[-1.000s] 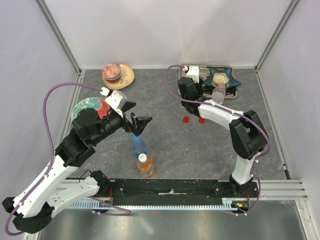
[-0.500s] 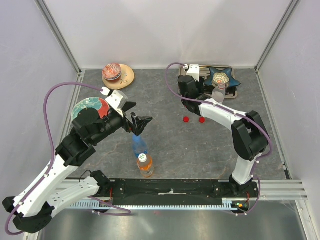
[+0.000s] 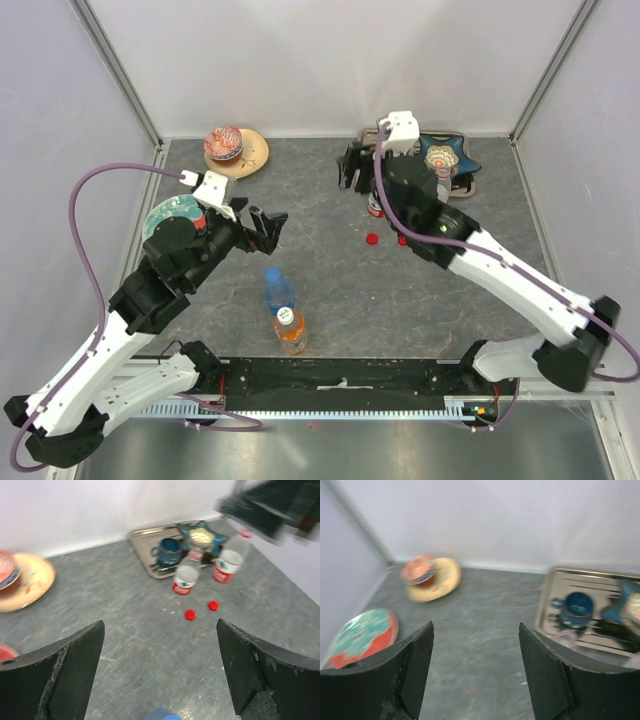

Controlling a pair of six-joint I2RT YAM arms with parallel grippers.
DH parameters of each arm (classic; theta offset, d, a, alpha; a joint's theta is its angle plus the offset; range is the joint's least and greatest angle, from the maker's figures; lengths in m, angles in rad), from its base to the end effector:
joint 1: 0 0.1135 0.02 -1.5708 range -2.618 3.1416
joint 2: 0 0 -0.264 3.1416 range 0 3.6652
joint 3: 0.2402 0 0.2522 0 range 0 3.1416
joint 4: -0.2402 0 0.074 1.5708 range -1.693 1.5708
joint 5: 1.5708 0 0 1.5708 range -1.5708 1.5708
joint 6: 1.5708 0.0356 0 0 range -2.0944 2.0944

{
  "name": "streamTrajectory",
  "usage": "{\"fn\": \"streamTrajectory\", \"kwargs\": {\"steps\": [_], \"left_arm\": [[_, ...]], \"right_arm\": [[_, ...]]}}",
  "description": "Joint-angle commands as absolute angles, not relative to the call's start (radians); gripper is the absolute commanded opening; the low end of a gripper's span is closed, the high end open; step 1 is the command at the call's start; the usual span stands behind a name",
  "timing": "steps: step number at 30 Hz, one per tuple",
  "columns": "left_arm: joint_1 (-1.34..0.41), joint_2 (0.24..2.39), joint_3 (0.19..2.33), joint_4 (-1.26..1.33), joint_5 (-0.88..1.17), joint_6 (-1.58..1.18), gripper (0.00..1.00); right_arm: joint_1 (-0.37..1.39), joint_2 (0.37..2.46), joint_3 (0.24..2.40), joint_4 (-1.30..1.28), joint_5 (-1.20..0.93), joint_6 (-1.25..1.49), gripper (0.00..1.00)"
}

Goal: Unscrew the bottle caps

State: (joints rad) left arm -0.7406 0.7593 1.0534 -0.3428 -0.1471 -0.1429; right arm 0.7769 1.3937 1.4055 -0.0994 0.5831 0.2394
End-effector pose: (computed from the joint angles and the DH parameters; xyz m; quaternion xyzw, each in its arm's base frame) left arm 0.1177 -0.1005 0.4184 0.1642 0.7051 -0.2460 0.6445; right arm 0.2427 0.2111 0.4272 -0.0003 0.7325 0.1296 0.6683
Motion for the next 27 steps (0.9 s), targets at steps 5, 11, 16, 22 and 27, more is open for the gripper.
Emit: {"fn": "streamTrajectory", "kwargs": {"steps": [5, 11, 16, 22, 27], "left_arm": [[-0.490, 0.885, 1.150, -0.552, -0.385, -0.360, 0.99], [-0.344, 0.891, 1.100, -0.592, -0.267, -0.494, 1.00], [-0.341, 0.870, 1.080, -0.589, -0.216, -0.518, 0.99], [-0.341, 0.864, 1.068, -0.578, -0.173, -0.523, 0.99], [-0.341, 0.854, 1.032, -0.569, -0.140, -0.535, 0.99]], "right_arm": [[0.958, 1.212, 1.209, -0.187, 0.183, 0.285, 0.75], [1.144, 1.132, 1.169, -0.227, 0.172, 0.308, 0.81], [1.281, 1.123, 1.195, -0.314, 0.170, 0.305, 0.89], [1.439, 1.156, 1.187, -0.337, 0.219, 0.296, 0.89], [1.548, 1.253, 1.189, -0.315, 0.392, 0.290, 0.89]]}}
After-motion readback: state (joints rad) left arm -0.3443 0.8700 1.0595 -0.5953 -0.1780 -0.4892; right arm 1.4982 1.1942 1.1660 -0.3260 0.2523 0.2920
